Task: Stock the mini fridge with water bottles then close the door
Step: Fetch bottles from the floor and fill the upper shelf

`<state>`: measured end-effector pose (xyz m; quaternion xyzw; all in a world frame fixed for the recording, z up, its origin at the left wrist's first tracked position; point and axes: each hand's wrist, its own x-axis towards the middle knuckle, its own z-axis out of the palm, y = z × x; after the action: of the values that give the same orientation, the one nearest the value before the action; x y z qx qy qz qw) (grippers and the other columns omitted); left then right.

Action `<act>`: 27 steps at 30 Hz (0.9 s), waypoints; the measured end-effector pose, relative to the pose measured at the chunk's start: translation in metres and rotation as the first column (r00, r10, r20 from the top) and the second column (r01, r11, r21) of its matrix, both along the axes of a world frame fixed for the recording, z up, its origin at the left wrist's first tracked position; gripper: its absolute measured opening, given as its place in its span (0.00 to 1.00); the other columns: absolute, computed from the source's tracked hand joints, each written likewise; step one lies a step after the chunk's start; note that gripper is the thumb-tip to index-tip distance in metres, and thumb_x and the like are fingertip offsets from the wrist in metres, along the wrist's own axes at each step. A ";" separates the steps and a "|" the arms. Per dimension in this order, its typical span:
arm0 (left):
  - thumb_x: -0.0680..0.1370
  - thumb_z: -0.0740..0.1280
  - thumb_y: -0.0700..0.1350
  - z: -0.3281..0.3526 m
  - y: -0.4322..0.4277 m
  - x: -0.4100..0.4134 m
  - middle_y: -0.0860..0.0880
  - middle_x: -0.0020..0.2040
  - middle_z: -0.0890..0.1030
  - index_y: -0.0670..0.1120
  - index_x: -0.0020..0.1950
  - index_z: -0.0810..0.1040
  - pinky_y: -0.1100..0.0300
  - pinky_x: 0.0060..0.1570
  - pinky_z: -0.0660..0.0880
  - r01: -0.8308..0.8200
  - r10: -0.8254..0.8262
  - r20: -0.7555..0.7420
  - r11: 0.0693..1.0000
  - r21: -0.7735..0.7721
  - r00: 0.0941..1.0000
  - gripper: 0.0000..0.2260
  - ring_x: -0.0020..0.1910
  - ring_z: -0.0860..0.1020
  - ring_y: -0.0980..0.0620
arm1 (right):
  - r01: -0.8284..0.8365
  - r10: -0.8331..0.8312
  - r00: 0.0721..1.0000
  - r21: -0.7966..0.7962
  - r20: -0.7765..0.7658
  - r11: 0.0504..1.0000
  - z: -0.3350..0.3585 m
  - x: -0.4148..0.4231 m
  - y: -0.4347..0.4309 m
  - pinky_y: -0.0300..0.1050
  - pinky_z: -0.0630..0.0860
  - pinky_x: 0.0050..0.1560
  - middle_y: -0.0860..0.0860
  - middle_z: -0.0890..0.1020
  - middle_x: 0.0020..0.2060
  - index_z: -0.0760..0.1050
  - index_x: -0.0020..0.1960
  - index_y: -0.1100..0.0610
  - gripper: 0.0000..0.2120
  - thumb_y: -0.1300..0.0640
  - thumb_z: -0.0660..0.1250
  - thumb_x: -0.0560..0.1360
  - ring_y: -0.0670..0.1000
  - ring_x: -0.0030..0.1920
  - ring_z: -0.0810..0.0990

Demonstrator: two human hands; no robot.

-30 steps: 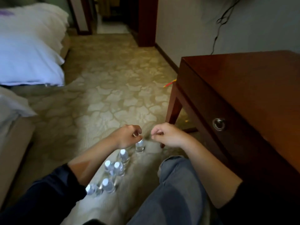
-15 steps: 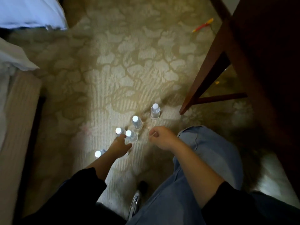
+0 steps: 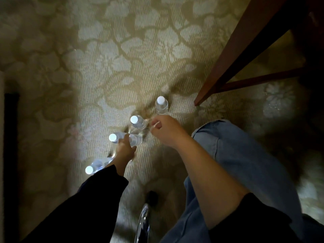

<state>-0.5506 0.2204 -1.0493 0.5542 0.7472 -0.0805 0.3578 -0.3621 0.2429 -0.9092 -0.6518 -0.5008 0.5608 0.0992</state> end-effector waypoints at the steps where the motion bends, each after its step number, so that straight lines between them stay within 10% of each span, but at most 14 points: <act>1: 0.75 0.67 0.41 -0.006 0.003 -0.001 0.34 0.64 0.72 0.40 0.70 0.66 0.48 0.56 0.70 -0.018 0.018 0.002 1.000 0.014 1.000 0.24 0.61 0.72 0.35 | -0.009 0.009 1.000 0.009 0.002 1.000 -0.001 -0.001 0.004 0.52 0.76 0.56 0.54 0.79 0.55 0.73 0.59 0.56 0.12 0.56 0.63 0.76 0.55 0.54 0.78; 14: 0.71 0.69 0.39 0.031 -0.005 0.008 0.41 0.46 0.79 0.40 0.49 0.78 0.47 0.47 0.77 -0.125 0.086 0.206 0.974 0.186 0.975 0.08 0.44 0.79 0.41 | -0.064 0.064 0.998 0.017 0.027 0.998 0.012 0.005 -0.008 0.47 0.74 0.53 0.54 0.77 0.58 0.72 0.61 0.55 0.13 0.57 0.63 0.77 0.53 0.54 0.77; 22: 0.70 0.73 0.39 0.150 -0.026 0.008 0.52 0.46 0.77 0.48 0.49 0.79 0.59 0.44 0.76 0.076 -0.260 0.359 0.888 0.453 0.897 0.10 0.43 0.78 0.50 | 0.054 -0.055 0.998 0.027 0.030 0.998 0.060 0.025 -0.069 0.39 0.73 0.40 0.54 0.75 0.51 0.71 0.62 0.58 0.14 0.57 0.65 0.77 0.51 0.48 0.75; 27: 0.74 0.65 0.50 0.241 -0.036 0.016 0.52 0.49 0.78 0.45 0.54 0.79 0.70 0.45 0.69 0.301 -0.551 0.297 0.746 0.594 0.779 0.13 0.46 0.76 0.56 | 0.032 -0.057 0.992 0.203 0.117 0.979 0.101 0.031 -0.108 0.47 0.73 0.59 0.53 0.73 0.64 0.64 0.70 0.52 0.29 0.51 0.70 0.73 0.52 0.63 0.73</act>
<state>-0.5350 0.1842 -0.8079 0.7919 0.4831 0.1724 0.3314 -0.3310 0.1353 -0.8079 -0.6825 -0.5454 0.4641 0.1461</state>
